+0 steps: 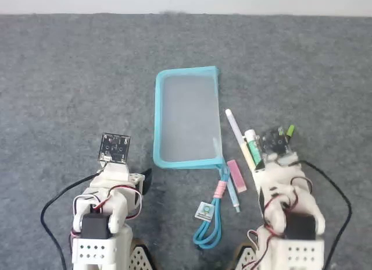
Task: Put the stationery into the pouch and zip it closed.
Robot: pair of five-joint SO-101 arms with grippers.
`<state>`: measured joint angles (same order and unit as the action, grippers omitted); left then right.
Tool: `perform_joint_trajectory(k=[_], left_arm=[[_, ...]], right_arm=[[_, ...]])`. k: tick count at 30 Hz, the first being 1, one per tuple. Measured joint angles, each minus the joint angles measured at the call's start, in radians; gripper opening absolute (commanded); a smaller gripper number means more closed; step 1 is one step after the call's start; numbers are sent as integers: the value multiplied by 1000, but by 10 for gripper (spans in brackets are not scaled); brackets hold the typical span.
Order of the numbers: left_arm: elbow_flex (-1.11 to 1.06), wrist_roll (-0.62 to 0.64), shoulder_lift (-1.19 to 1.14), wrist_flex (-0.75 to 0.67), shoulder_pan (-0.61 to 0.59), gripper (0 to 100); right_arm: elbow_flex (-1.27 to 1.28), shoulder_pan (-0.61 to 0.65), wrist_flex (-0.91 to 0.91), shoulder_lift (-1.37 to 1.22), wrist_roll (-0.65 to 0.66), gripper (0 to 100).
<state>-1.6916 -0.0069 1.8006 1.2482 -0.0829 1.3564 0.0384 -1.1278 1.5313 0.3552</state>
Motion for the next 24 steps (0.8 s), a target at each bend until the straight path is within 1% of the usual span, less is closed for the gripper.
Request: perform_joint_trajectory(k=[3, 8, 12, 15, 16, 18, 20, 24], left_arm=[[0, 0, 0, 0, 0, 237], [0, 0, 0, 0, 0, 237], [0, 0, 0, 0, 0, 237], [0, 0, 0, 0, 0, 237], [0, 0, 0, 0, 0, 237], [0, 0, 0, 0, 0, 237], [0, 0, 0, 0, 0, 237], [0, 0, 0, 0, 0, 236]], right_arm=[[-103, 97, 12, -233, -38, 38], [-273, 331, 18, -605, -150, 39], [-336, 446, 29, -816, -176, 39], [-370, 535, 29, -898, -244, 41], [-376, 552, 29, -908, -272, 54], [-384, 580, 34, -919, -308, 116], [-384, 589, 41, -922, -322, 177], [-384, 588, 41, -930, -362, 190]])
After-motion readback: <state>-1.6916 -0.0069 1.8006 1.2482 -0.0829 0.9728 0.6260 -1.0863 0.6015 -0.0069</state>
